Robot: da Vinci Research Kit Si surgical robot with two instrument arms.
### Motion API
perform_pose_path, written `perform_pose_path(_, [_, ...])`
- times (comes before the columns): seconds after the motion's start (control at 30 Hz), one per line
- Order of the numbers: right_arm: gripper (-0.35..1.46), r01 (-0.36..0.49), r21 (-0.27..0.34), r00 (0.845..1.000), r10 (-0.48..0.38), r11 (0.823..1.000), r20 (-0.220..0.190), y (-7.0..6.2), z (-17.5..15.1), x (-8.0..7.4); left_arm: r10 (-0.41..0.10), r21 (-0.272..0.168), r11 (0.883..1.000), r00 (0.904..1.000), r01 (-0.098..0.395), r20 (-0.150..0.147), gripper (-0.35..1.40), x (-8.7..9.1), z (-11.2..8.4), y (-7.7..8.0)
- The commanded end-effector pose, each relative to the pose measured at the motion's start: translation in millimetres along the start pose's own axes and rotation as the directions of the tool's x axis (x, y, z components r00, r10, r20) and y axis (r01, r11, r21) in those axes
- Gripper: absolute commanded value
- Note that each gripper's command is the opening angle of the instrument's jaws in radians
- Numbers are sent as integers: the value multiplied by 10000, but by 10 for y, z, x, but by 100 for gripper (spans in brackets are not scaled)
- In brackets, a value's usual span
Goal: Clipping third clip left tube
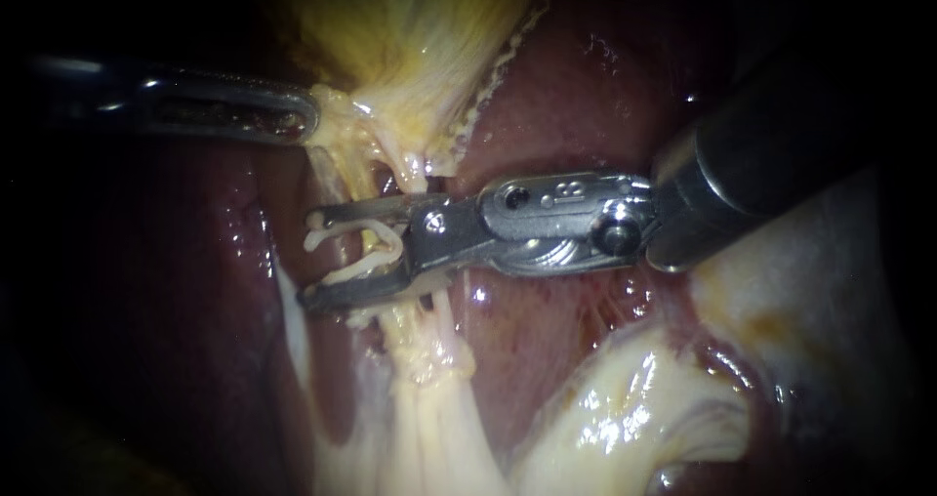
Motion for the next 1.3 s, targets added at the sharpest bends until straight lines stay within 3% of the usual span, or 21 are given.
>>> perform_pose_path(0.03, [41,1,2,10000,-1,10000,0,0,0,0,5,5,10000,10000,-5,0,-35,0,0,0])
perform_pose_path(0.17, [41,-8,34,10000,8,10000,25,-4,-4,3,5,11,10000,10000,-5,-2,-35,0,-1,0])
perform_pose_path(0.57, [42,-505,302,9984,512,9983,-235,-19,-53,38,-11,89,10000,10000,10,3,-35,-4,-10,3])
perform_pose_path(0.7, [42,-609,304,9978,616,9977,-231,-17,-60,33,-11,98,10000,10000,11,31,-35,-3,-11,3])
perform_pose_path(0.97, [42,-872,197,9959,876,9960,-224,4,-65,15,-10,102,9999,10000,9,30,-35,-3,-11,4])
perform_pose_path(1.3, [44,-1233,3,9922,1233,9924,-193,27,-37,-20,-12,96,10000,10000,12,32,-35,-3,-11,3])
